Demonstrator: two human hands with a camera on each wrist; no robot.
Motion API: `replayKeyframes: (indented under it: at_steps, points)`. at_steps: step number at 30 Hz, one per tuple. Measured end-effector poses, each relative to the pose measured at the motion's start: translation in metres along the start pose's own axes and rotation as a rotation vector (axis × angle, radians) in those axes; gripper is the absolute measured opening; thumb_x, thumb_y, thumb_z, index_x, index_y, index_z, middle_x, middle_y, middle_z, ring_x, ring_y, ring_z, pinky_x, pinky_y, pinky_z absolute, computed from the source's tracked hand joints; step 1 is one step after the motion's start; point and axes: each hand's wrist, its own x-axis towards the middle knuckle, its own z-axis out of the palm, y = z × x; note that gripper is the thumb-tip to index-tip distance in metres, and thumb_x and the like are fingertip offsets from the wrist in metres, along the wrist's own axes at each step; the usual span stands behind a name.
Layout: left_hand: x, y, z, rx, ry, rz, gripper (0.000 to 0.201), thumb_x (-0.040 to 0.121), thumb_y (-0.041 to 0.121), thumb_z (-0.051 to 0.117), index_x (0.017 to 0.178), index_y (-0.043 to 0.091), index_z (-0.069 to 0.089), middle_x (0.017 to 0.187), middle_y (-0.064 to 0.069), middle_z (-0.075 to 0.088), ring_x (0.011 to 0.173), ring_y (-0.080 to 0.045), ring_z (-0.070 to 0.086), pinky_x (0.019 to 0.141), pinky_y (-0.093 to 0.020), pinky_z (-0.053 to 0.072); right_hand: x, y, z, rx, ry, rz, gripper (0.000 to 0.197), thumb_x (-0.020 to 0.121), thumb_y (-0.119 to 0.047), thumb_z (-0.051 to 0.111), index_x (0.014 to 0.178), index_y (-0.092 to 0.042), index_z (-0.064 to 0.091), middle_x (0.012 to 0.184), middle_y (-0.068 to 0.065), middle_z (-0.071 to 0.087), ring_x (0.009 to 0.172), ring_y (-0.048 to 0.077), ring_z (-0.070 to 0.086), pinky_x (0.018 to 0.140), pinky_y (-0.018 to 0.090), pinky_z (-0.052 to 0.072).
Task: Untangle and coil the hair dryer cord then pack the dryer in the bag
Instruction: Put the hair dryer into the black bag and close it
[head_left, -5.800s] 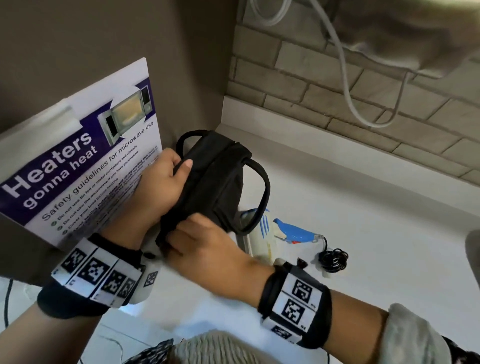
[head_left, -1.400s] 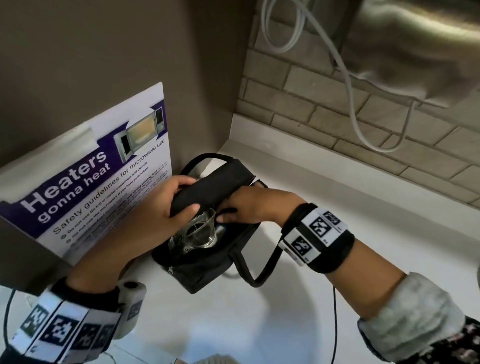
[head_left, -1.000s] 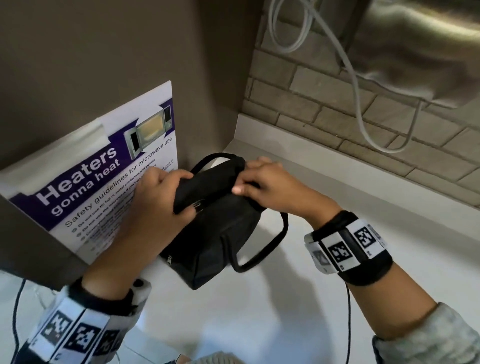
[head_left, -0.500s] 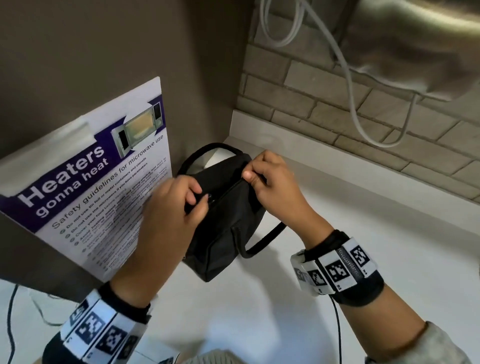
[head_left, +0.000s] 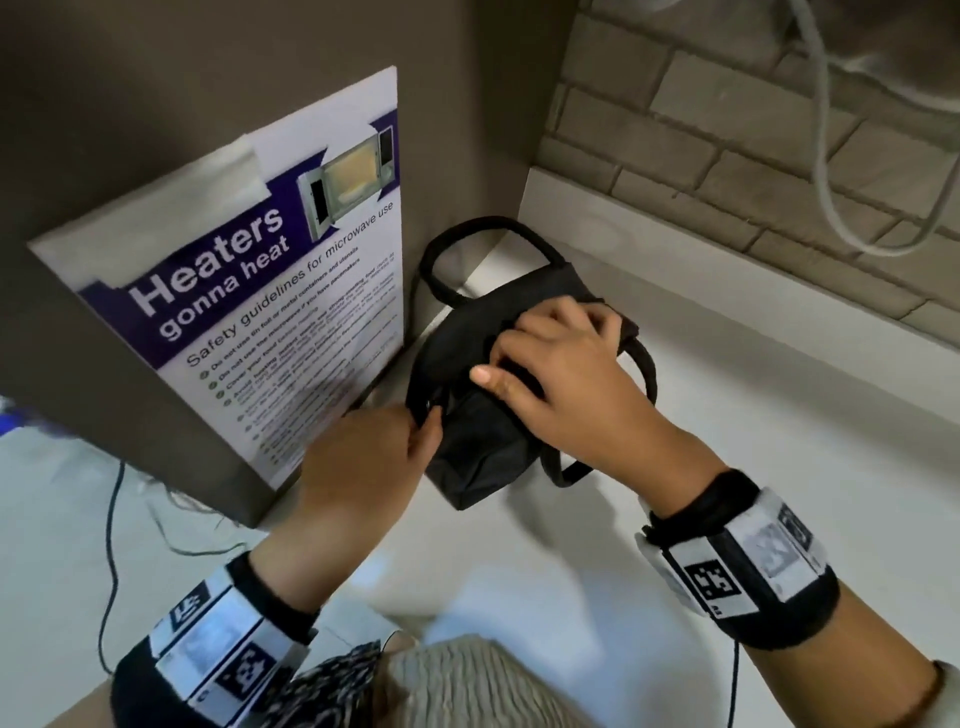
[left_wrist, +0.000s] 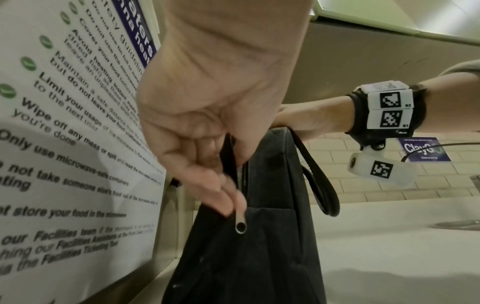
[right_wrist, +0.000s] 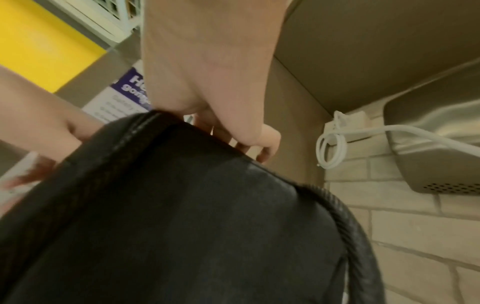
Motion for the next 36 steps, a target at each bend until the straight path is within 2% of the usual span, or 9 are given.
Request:
replayKeyframes:
  at_steps: [4,7,9,17,20,25,31,33,36]
  points:
    - [0.005,-0.010,0.015,-0.326,-0.360,-0.142,0.051,0.096,0.050,0.031,0.092,0.013,0.066,0.087,-0.004,0.072,0.078,-0.024,0.069,0.079,-0.044,0.055,-0.005,-0.012,0.001,0.092,0.046,-0.139,0.029,0.089,-0.045,0.050,0.076,-0.023,0.064,0.077,-0.013,0.058,0.100,0.016,0.048,0.090,0.037,0.023]
    - [0.007,-0.008,0.013,-0.795,-0.504,-0.308,0.035,0.097,0.040,0.042,0.112,0.014,0.061,0.092,0.002,0.073,0.081,-0.015,0.071,0.072,-0.034,0.056,-0.011,-0.015,0.005,0.140,0.060,-0.131,0.024,0.091,-0.039,0.051,0.078,-0.022,0.064,0.081,-0.012,0.058,0.102,0.016,0.047,0.091,0.036,0.023]
    - [0.006,-0.009,0.008,-0.926,-0.488,-0.324,0.026,0.096,0.035,0.049,0.104,0.015,0.064,0.089,0.001,0.075,0.077,-0.009,0.072,0.067,-0.024,0.052,-0.015,-0.015,0.009,0.121,0.072,-0.098,0.021,0.093,-0.035,0.050,0.083,-0.023,0.065,0.087,-0.010,0.059,0.105,0.018,0.048,0.091,0.036,0.024]
    - [0.009,-0.017,0.009,-1.141,-0.611,-0.397,0.015,0.087,0.027,0.065,0.096,0.017,0.072,0.082,0.008,0.073,0.083,-0.008,0.070,0.069,-0.022,0.048,-0.026,-0.019,0.010,0.151,0.158,-0.065,0.018,0.094,-0.032,0.053,0.087,-0.024,0.067,0.087,-0.007,0.058,0.100,0.018,0.049,0.092,0.035,0.028]
    - [0.011,-0.012,0.007,-1.179,-0.676,-0.421,0.015,0.090,0.021,0.058,0.078,0.017,0.066,0.071,0.004,0.056,0.067,-0.009,0.060,0.061,-0.023,0.039,-0.027,-0.020,0.008,0.160,0.153,-0.062,0.016,0.094,-0.033,0.055,0.090,-0.025,0.068,0.089,-0.006,0.056,0.101,0.018,0.048,0.093,0.035,0.028]
    - [0.011,-0.005,-0.017,-1.023,-0.481,-0.261,0.021,0.083,0.029,0.054,0.063,0.021,0.054,0.062,0.007,0.047,0.059,-0.009,0.044,0.059,-0.024,0.036,-0.030,-0.017,0.011,0.021,0.065,-0.115,0.034,0.082,-0.049,0.065,0.110,-0.030,0.068,0.114,0.001,0.055,0.124,0.027,0.041,0.100,0.043,0.027]
    - [0.003,0.023,-0.035,-0.892,-0.134,0.036,0.025,0.073,0.032,0.045,0.069,0.008,0.049,0.052,0.005,0.038,0.052,-0.008,0.034,0.050,-0.021,0.028,-0.026,-0.021,0.025,0.147,0.278,-0.134,0.015,0.089,-0.024,0.068,0.097,-0.014,0.075,0.109,0.012,0.062,0.117,0.032,0.050,0.095,0.046,0.039]
    - [-0.001,0.024,-0.030,-0.840,0.019,0.143,0.032,0.079,0.039,0.045,0.070,0.008,0.048,0.061,-0.001,0.043,0.055,-0.007,0.037,0.050,-0.017,0.028,-0.025,-0.022,0.027,0.154,0.301,-0.133,0.010,0.089,-0.017,0.067,0.090,-0.010,0.075,0.108,0.013,0.062,0.115,0.032,0.049,0.094,0.047,0.040]
    - [-0.009,0.014,-0.017,-0.746,0.083,0.270,0.025,0.089,0.045,0.042,0.081,0.022,0.048,0.083,0.013,0.047,0.076,-0.003,0.048,0.064,-0.011,0.036,-0.024,-0.022,0.025,0.183,0.270,-0.119,0.010,0.090,-0.015,0.065,0.089,-0.008,0.073,0.111,0.014,0.059,0.116,0.029,0.048,0.097,0.046,0.038]
